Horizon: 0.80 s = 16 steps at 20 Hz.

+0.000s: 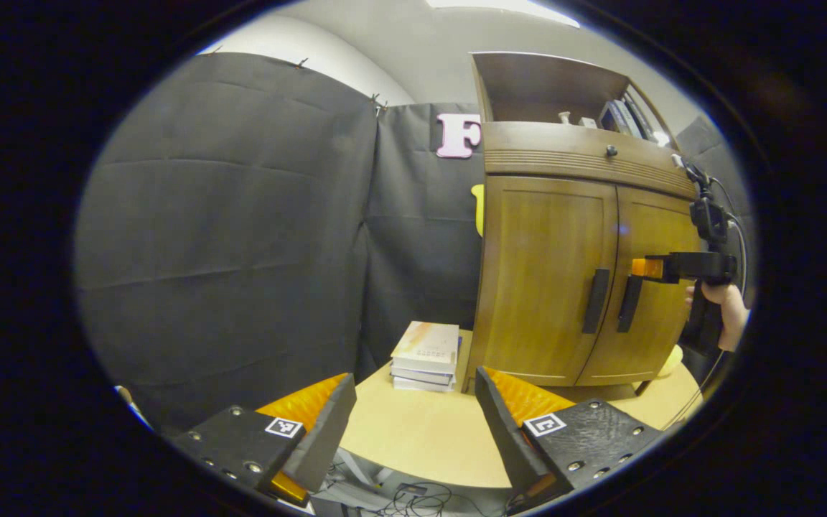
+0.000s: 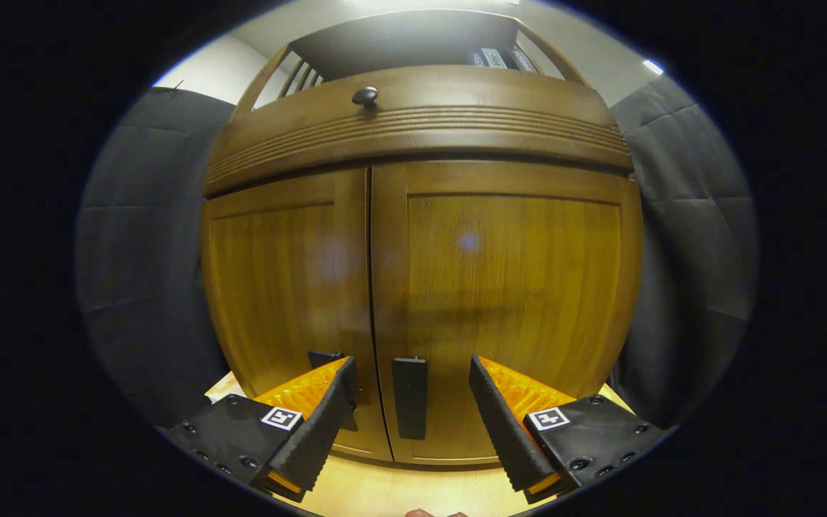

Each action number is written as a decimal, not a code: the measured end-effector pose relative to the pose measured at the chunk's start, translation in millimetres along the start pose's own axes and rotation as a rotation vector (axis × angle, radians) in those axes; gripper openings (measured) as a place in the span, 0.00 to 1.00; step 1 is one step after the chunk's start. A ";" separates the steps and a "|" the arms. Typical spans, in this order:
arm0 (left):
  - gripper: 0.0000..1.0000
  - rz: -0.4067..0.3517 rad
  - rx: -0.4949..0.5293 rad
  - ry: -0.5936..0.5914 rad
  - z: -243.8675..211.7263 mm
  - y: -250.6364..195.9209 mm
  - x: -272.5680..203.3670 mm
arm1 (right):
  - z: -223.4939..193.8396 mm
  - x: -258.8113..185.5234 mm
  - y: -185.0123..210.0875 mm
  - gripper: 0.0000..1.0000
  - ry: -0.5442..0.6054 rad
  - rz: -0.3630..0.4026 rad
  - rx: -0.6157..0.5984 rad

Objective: Open the right door of the double-door shoe cabinet with the right hand, and open the left door with the left hand.

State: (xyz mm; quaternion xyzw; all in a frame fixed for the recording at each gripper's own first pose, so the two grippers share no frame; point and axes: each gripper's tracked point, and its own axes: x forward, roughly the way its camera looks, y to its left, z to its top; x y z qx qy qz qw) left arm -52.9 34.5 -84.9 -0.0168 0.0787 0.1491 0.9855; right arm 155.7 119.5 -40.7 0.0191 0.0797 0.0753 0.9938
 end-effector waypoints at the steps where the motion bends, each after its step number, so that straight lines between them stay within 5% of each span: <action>1: 0.96 0.008 -0.003 0.001 -0.1 -0.9 2.3 | -1.7 6.4 0.9 0.97 0.007 -0.002 0.002; 11: 0.96 0.043 -0.012 0.011 -1.3 -13.5 20.0 | -36.7 44.9 -1.5 0.99 0.094 -0.032 -0.008; 16: 0.96 0.042 -0.032 0.026 -4.8 -17.4 21.8 | -47.8 54.2 1.4 0.76 0.113 -0.029 -0.021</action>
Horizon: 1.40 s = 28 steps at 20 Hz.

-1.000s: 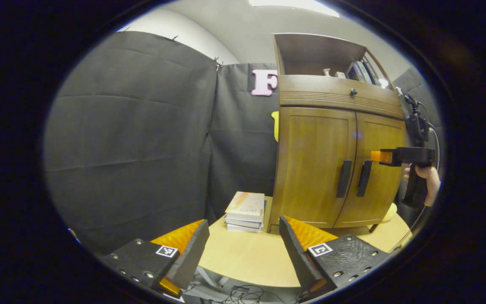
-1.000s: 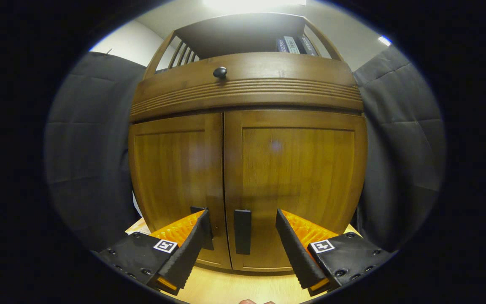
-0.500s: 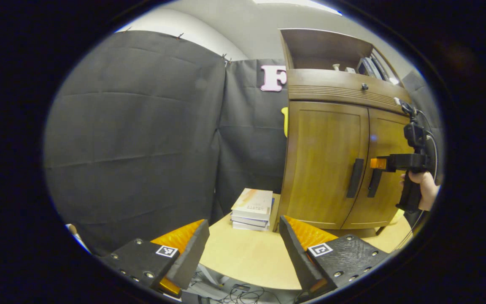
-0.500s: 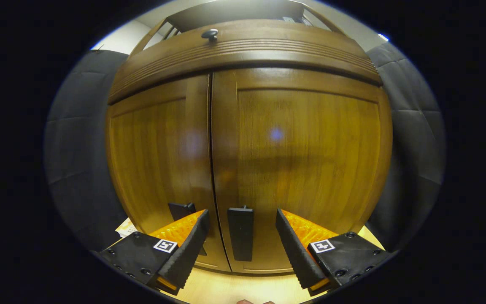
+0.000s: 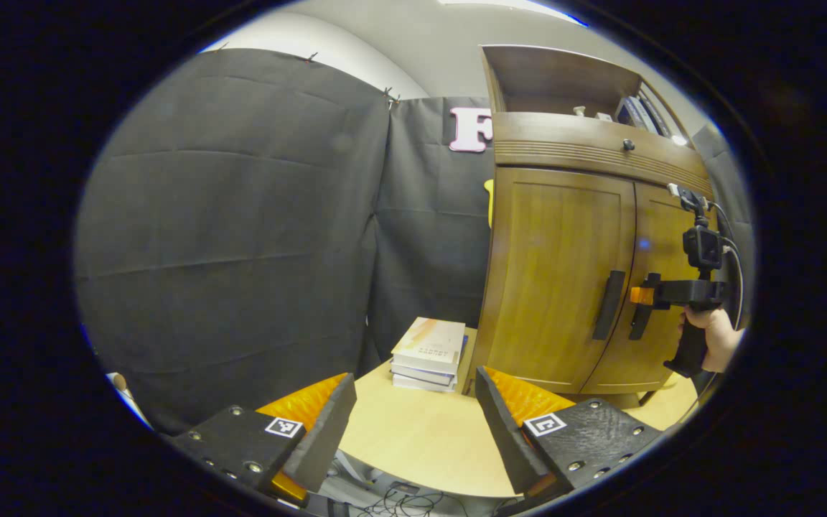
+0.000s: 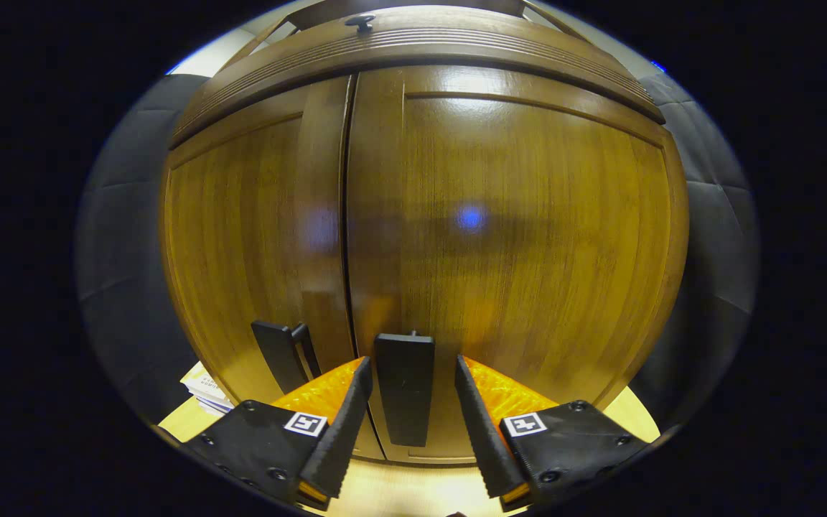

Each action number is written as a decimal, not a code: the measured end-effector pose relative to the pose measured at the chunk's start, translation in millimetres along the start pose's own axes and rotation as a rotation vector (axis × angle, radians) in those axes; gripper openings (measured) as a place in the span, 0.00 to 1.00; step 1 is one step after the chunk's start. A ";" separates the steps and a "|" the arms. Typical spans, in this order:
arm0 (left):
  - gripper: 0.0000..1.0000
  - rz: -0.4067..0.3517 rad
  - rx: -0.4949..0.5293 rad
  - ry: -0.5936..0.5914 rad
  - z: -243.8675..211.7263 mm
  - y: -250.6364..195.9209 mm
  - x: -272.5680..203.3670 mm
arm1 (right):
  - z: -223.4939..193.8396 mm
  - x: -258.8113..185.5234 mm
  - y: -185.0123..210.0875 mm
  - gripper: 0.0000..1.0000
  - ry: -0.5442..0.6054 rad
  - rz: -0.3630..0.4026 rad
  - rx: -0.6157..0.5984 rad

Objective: Open the right door of the double-door shoe cabinet with the right hand, and open the left door with the left hand.

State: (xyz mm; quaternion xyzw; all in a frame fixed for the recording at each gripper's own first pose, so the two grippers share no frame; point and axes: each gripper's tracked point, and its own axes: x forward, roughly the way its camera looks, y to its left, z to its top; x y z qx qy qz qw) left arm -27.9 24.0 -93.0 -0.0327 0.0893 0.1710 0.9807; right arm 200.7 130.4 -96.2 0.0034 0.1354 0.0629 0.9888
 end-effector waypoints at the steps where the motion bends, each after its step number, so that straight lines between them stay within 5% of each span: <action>1: 0.96 0.001 0.002 0.000 0.2 0.2 -0.5 | -1.2 1.5 1.2 0.71 0.005 0.003 -0.002; 2: 0.95 0.002 0.004 0.001 0.7 0.5 -2.6 | -3.6 2.3 1.1 0.71 0.011 0.004 -0.002; 5: 0.96 0.003 0.010 0.001 0.5 0.6 -4.9 | -5.5 6.0 3.6 0.36 0.015 0.011 0.011; 7: 0.96 0.002 0.013 0.000 -0.3 -2.4 -6.6 | -7.3 4.8 1.4 0.45 0.025 0.004 0.012; 14: 0.96 -0.012 0.010 -0.006 -4.7 -0.2 -17.4 | -7.8 1.3 3.1 0.21 0.038 0.051 0.031; 28: 0.96 -0.201 0.019 -0.025 -15.0 10.0 -51.2 | -6.2 -2.7 4.4 0.22 0.008 0.073 0.008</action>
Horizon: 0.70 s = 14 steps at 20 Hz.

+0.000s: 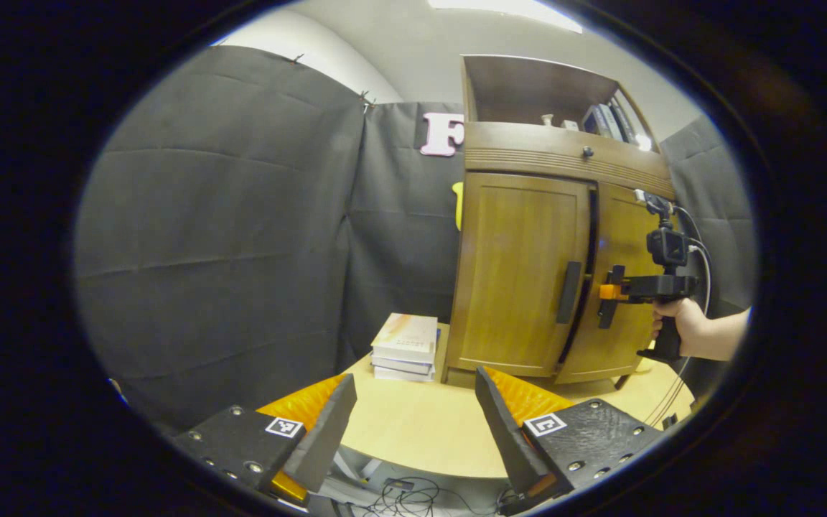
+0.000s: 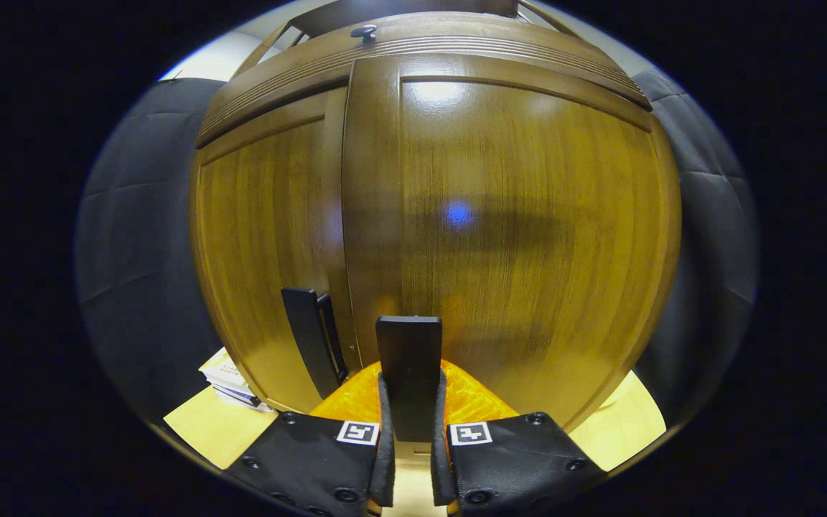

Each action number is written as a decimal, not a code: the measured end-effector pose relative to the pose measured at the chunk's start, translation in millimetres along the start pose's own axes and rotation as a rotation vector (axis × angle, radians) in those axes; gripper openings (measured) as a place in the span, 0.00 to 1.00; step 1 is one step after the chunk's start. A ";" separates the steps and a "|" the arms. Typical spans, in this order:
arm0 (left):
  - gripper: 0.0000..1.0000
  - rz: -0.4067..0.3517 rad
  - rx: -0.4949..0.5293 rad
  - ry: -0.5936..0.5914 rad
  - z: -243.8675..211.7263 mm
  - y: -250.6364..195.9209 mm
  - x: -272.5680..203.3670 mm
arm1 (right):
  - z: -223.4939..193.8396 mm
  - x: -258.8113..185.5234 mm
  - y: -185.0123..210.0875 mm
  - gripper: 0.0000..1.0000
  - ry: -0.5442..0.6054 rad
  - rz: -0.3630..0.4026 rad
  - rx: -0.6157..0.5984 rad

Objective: Open the right door of the double-door shoe cabinet with the right hand, and open the left door with the left hand.

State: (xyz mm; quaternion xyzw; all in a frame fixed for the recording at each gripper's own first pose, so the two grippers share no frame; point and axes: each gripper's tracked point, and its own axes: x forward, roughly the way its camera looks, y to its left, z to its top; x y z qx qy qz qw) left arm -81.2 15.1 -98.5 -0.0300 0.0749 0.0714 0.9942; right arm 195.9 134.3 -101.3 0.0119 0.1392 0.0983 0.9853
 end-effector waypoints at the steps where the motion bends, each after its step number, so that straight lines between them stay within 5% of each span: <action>1: 0.96 -0.024 -0.002 0.002 -0.4 -0.8 0.5 | 1.4 0.2 -0.3 0.22 -0.005 -0.006 0.000; 14: 0.96 -0.103 -0.053 -0.020 24.8 -80.9 33.1 | 2.2 0.3 5.0 0.22 0.001 0.111 -0.006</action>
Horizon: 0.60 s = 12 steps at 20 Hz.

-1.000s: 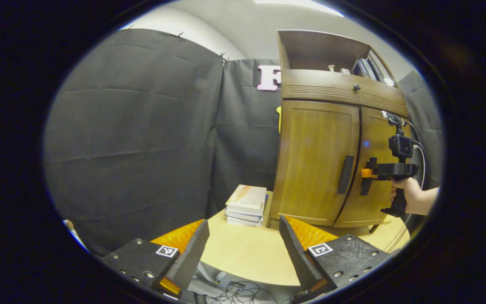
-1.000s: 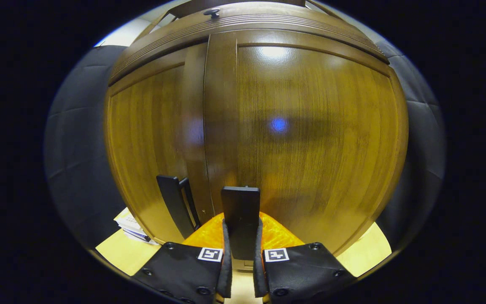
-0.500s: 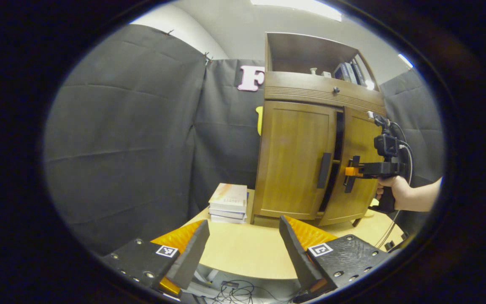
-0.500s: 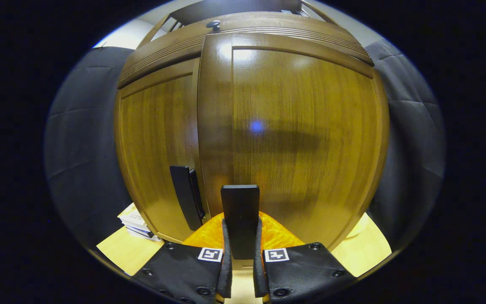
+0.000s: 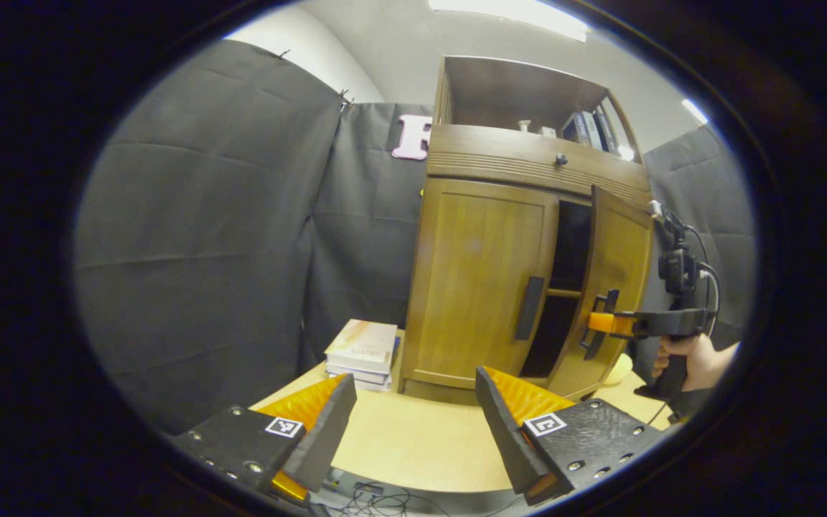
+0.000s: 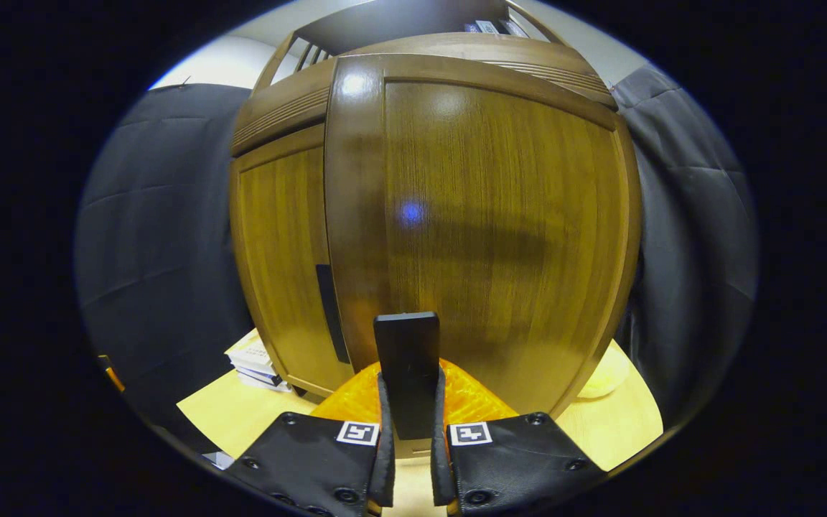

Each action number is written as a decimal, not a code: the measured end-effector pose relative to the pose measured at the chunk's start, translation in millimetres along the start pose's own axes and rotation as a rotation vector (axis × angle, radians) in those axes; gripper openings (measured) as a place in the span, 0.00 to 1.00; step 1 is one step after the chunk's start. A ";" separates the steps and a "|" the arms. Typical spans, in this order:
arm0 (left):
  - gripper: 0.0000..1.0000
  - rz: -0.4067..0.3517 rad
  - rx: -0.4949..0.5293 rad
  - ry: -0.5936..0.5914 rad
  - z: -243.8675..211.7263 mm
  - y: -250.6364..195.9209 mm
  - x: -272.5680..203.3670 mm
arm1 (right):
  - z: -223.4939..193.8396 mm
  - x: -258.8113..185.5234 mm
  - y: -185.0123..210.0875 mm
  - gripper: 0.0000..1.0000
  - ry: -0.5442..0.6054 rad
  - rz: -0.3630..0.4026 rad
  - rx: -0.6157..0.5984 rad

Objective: Open the right door of the double-door shoe cabinet with the right hand, and open the left door with the left hand.

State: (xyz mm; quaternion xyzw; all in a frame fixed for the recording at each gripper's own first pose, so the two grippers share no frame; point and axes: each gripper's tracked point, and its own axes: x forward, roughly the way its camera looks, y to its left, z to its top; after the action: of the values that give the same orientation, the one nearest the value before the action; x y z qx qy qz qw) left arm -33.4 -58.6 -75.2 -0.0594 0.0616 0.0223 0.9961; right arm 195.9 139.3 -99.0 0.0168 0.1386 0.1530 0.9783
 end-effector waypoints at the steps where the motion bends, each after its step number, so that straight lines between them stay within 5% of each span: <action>1: 0.96 -0.008 -0.002 0.009 0.7 -11.6 3.8 | 0.9 -0.2 0.2 0.21 0.002 0.012 0.000; 12: 0.96 -0.092 0.018 0.010 8.6 -98.5 11.3 | 23.6 -11.7 -5.9 0.21 0.001 0.066 0.035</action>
State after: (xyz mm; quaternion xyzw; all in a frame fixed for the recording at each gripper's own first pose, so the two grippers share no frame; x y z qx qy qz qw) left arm -16.0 -154.8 -56.7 -0.0535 0.0642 -0.0242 0.9962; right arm 193.4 130.3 -73.7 0.0385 0.1414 0.1827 0.9722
